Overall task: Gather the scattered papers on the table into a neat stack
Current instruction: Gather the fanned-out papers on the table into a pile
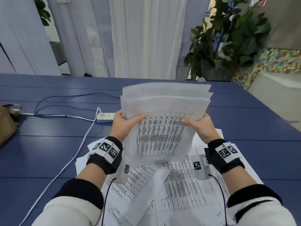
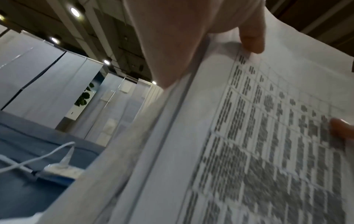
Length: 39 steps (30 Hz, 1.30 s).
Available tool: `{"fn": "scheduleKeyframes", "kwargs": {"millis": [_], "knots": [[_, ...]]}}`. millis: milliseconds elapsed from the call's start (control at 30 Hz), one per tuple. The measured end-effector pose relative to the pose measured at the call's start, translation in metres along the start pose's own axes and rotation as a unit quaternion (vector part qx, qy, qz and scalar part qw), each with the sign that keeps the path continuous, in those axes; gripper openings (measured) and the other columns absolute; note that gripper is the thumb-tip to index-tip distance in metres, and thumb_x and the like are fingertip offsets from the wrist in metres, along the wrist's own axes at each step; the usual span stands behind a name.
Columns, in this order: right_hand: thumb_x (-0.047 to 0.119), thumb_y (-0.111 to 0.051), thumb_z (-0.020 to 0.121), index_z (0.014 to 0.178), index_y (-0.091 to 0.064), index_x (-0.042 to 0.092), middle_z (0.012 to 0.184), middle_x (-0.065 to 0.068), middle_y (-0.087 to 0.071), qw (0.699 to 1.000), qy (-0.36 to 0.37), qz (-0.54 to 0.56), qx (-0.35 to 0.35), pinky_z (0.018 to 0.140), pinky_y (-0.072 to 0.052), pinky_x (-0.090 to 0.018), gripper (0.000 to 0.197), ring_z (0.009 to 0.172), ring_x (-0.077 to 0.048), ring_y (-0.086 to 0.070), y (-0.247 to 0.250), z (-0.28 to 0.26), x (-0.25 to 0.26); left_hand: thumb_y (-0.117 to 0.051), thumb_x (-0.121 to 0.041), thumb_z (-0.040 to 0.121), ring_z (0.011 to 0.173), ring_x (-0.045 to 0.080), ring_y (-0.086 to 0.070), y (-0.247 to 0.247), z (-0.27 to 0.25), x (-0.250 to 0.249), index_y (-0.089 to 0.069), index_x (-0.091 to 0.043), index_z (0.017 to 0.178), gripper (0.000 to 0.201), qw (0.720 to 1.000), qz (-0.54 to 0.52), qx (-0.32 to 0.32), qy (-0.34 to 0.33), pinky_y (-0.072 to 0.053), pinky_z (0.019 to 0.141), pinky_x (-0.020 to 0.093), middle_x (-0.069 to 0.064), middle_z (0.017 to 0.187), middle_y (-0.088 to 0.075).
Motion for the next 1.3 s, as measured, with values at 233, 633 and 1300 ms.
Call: {"fn": "scheduleKeyframes", "kwargs": {"millis": [233,633,1300], "knots": [[-0.001,-0.080,0.063,0.090,-0.068,0.009,0.081,0.008,-0.072,0.998,-0.008,-0.046,-0.045,0.082,-0.055,-0.029,0.031,0.074,-0.003,-0.070,-0.006,-0.003,-0.006,-0.073,-0.010,0.076,0.082,0.015,-0.066,-0.015,-0.015,-0.001,-0.061,-0.021,0.086,0.020,0.999,-0.014,-0.030,-0.034,-0.050,0.060,0.007,-0.004,0.082,-0.068],[0.020,-0.083,0.047,0.089,-0.067,0.014,0.082,0.004,-0.074,0.997,0.017,0.033,-0.064,0.076,-0.057,-0.025,0.045,0.084,-0.013,-0.071,0.003,-0.012,0.023,-0.074,-0.013,0.076,0.086,0.009,-0.064,-0.008,-0.020,0.042,-0.062,-0.010,0.105,0.032,0.993,0.091,0.046,0.061,-0.052,0.090,0.031,-0.004,0.092,-0.067],[0.010,-0.059,0.090,0.124,-0.051,-0.003,0.124,-0.008,-0.056,0.944,-0.285,-0.164,-0.002,0.099,-0.041,-0.031,0.038,0.110,-0.022,-0.056,0.017,-0.070,-0.092,-0.059,-0.023,0.089,0.111,0.024,-0.058,0.016,-0.049,0.143,-0.056,-0.006,0.120,0.035,0.911,0.124,0.188,0.345,-0.038,0.105,0.042,0.009,0.123,-0.062]]}}
Point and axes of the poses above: each hand's wrist, its own z-axis towards the middle knuckle, its own y-axis out of the back of the hand, x = y × z, the point moved 7 cm from there along z, towards the middle knuckle
